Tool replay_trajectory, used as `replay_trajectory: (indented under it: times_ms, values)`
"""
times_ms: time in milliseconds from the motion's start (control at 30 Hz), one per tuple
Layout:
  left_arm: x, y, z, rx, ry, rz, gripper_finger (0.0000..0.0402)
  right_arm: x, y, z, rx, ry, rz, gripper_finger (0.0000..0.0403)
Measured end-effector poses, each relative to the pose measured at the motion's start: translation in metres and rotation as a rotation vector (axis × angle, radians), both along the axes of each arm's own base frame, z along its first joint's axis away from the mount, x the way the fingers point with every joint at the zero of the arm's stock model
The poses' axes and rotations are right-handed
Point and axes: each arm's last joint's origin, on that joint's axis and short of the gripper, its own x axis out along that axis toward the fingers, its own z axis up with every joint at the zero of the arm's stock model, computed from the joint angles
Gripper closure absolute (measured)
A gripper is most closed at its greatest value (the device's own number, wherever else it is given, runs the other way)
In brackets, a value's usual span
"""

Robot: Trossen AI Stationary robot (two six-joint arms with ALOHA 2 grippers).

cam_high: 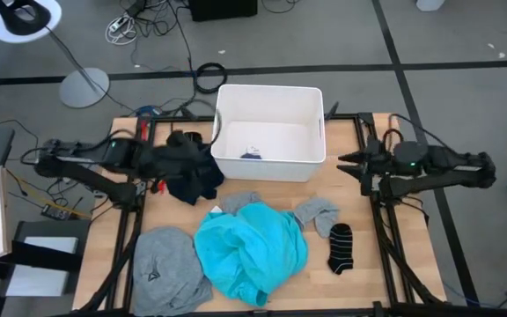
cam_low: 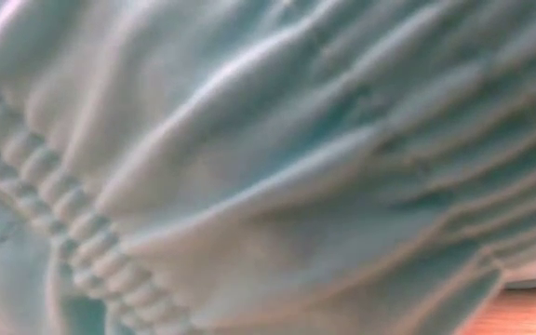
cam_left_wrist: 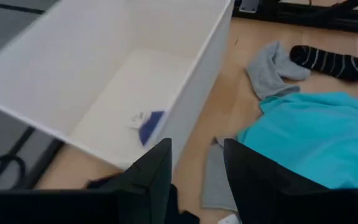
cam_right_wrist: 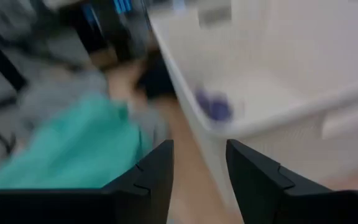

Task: Sort clothes
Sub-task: Put the right gray sock into the white laundry bin

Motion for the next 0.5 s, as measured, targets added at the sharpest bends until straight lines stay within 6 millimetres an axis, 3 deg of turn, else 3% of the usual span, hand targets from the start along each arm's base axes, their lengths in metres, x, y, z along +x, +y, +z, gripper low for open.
replay_trajectory:
  times_ms: [133,267,500]
  values:
    - [-0.018,-0.003,-0.036,-0.049,-0.046,0.035,0.025,0.022,0.008,-0.009,0.098,0.275,0.018,0.0268]
    - [-0.029,-0.006,-0.065,-0.093,-0.098,0.035,0.025,0.048,0.019,-0.033,0.175,0.518,0.016,0.0279]
    - [-0.035,-0.007,-0.097,-0.123,-0.128,0.037,0.025,0.081,0.04,-0.073,0.15,0.8,-0.085,0.0289]
